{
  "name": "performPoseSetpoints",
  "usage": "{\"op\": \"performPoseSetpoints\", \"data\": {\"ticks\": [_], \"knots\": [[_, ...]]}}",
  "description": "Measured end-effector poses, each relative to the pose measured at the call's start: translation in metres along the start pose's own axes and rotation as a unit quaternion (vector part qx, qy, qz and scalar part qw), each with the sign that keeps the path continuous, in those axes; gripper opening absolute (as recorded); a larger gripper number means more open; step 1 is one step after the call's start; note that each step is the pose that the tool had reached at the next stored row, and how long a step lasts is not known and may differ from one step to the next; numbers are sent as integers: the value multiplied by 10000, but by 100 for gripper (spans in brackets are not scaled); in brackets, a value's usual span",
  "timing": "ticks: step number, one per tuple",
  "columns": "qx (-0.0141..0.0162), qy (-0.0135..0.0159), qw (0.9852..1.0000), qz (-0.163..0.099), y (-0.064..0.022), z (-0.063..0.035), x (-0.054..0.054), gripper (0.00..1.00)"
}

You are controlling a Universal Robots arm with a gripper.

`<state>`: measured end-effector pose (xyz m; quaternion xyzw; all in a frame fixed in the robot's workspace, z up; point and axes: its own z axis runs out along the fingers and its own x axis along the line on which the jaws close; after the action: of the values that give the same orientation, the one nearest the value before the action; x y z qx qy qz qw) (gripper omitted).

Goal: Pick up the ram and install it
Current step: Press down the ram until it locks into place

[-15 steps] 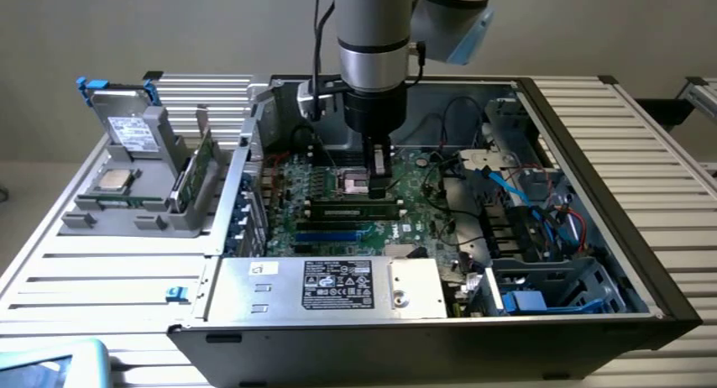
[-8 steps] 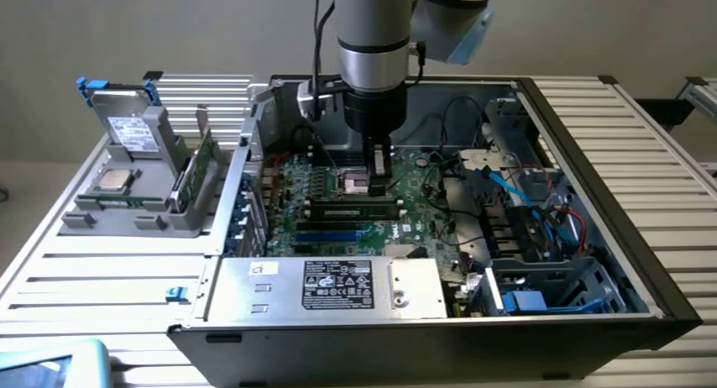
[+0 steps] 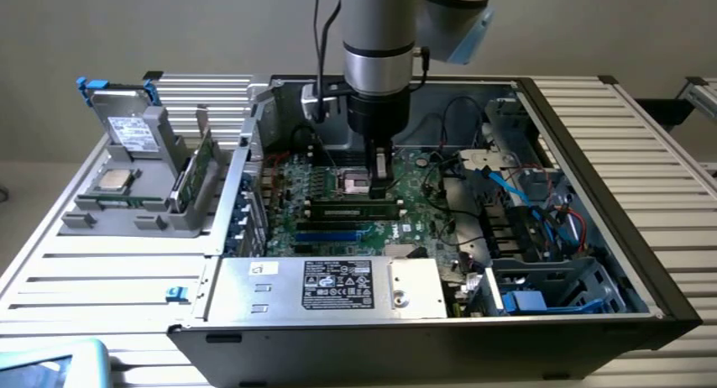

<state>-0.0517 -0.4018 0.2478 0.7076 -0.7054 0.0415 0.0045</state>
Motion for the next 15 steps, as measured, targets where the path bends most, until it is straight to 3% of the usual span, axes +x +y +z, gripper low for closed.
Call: {"op": "performPoseSetpoints", "data": {"ticks": [9, 15], "knots": [[-23, 3, 10000, 79, -51, 91, -6, 11], [-32, 4, 10000, 94, -61, 100, -5, 11]]}}
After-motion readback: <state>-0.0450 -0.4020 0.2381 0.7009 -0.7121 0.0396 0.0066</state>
